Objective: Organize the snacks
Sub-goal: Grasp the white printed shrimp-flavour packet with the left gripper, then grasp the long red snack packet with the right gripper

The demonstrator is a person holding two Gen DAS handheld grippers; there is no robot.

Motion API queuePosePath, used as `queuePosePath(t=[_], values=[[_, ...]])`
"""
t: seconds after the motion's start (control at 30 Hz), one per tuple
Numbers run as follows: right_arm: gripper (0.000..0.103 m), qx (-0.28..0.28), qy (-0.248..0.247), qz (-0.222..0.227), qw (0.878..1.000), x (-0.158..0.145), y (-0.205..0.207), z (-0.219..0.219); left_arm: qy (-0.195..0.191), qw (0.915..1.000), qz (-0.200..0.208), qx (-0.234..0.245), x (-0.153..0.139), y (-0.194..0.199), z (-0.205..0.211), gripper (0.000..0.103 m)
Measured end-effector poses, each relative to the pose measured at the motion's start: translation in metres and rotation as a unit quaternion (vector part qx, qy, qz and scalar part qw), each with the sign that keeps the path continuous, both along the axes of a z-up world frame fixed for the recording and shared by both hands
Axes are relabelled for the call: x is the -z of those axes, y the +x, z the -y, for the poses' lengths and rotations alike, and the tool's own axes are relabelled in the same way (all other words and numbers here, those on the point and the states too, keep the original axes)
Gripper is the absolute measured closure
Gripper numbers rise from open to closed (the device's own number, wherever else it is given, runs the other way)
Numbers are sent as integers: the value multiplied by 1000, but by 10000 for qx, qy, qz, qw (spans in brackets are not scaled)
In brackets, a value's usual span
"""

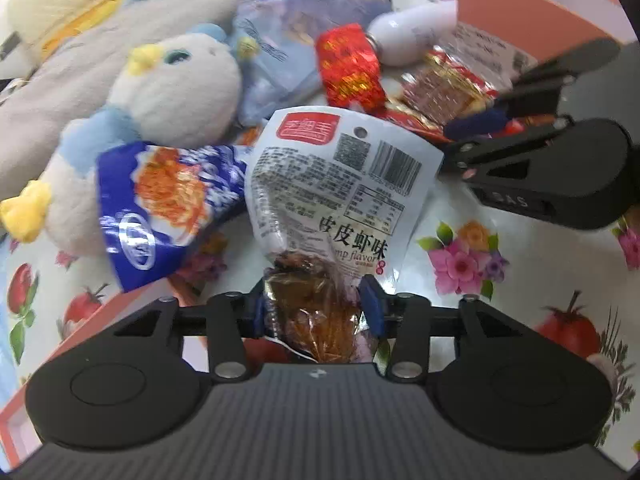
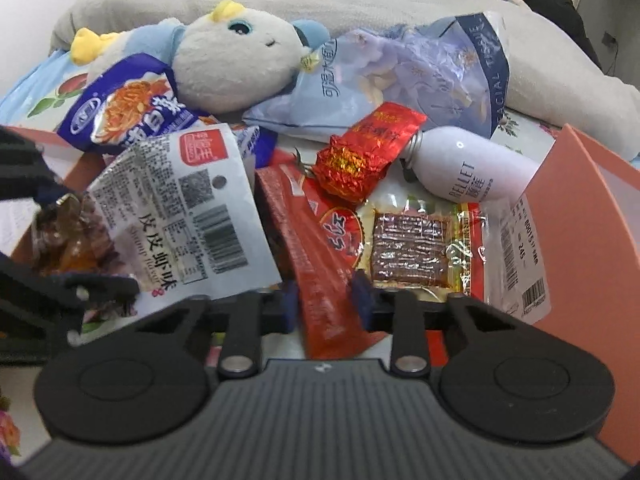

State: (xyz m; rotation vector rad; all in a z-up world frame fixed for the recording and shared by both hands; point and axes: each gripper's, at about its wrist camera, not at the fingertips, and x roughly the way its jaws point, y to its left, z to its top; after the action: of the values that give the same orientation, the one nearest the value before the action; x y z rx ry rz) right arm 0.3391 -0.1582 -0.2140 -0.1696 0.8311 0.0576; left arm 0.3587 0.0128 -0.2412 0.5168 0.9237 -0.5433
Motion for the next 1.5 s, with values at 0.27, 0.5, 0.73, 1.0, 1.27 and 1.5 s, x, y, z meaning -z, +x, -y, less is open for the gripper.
queuePosePath(t=[0.27, 0.5, 0.73, 1.0, 1.27, 1.5], values=[[94, 26, 41, 59, 10000, -14, -22, -1, -284, 9985, -11, -461, -20, -18, -5, 68], [96, 69, 47, 28, 10000, -20, -52, 10, -545, 9955, -25, -772, -28, -43, 0, 69], [96, 227, 230, 57, 9995, -30, -85, 25, -866, 9880, 59, -1275, -43, -71, 6, 69], [96, 266, 353, 94, 9990, -40, -116, 31, -1156, 9776, -76, -1759, -44, -104, 8, 69], [96, 307, 560, -17, 9980, -49, -143, 35, -1755, 9525, -317, -2470, -45, -140, -1, 69], [96, 328, 660, -42, 9973, -62, -160, 33, -1887, 9419, -270, -2767, -57, -159, -6, 69]])
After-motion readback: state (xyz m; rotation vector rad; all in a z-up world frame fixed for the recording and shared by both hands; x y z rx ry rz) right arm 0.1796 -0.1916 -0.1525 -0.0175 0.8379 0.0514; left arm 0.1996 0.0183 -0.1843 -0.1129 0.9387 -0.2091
